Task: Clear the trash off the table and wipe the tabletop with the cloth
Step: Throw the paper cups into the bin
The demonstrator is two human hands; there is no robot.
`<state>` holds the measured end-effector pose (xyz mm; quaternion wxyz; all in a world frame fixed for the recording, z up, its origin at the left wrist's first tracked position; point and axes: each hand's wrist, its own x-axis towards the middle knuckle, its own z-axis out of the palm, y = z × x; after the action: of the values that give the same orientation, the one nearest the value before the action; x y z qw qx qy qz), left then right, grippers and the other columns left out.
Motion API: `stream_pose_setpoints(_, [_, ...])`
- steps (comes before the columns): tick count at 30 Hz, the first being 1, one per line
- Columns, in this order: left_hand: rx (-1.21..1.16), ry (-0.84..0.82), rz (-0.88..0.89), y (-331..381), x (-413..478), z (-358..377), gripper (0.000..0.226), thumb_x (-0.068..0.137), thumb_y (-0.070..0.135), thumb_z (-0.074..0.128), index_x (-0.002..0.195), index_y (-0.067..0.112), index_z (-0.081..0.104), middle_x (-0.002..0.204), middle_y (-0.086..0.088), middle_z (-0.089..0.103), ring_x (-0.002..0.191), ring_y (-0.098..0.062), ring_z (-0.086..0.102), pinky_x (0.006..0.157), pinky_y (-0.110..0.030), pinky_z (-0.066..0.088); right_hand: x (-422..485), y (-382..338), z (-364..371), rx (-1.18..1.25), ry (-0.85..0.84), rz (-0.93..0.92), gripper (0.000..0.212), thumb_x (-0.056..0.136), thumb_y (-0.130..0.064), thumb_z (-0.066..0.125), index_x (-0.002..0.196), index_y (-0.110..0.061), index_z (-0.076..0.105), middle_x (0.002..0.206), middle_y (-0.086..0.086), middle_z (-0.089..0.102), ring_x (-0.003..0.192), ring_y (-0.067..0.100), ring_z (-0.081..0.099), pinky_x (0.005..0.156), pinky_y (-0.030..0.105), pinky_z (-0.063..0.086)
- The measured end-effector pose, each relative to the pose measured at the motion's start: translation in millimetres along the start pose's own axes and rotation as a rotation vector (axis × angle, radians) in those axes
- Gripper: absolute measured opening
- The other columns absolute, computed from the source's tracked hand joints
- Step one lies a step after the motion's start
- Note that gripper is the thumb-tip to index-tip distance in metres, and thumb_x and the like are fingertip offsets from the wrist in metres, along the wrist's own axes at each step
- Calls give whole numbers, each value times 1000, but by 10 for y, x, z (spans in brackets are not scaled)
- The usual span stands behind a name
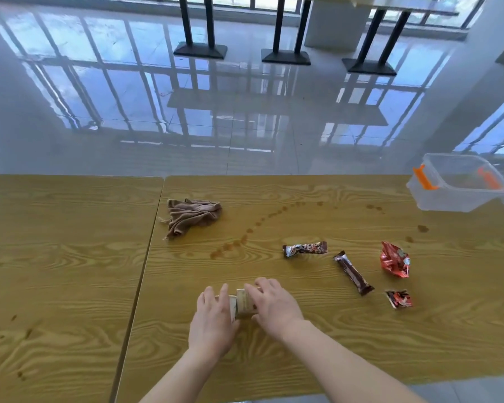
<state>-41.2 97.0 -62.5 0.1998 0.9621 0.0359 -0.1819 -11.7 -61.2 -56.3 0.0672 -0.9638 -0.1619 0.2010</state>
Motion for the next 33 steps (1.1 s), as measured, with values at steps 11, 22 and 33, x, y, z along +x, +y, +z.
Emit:
stream_pose_setpoints(11, [-76, 48, 1, -93, 119, -133, 85, 81, 22, 62, 153, 26, 16, 157, -13, 17, 141, -26, 24, 109, -33, 35, 113, 5, 91, -12, 41, -54, 60, 91, -16, 56, 147, -16, 33, 134, 11, 45, 120, 31, 42, 102, 41, 41])
stream_pose_setpoints(22, [-21, 67, 180, 294, 272, -222, 89, 77, 22, 65, 152, 25, 18, 152, -11, 22, 133, -28, 34, 100, -32, 42, -171, 340, -191, 102, 184, 145, 58, 87, -19, 60, 141, -19, 37, 127, 5, 45, 114, 26, 43, 93, 37, 46])
stream_pose_setpoints(33, [54, -19, 421, 801, 290, -75, 88, 78, 23, 63, 153, 23, 18, 152, -15, 23, 134, -30, 33, 107, -34, 38, -757, 615, -192, 219, 300, 379, 58, 89, -21, 59, 143, -19, 36, 129, 4, 46, 116, 25, 42, 91, 36, 46])
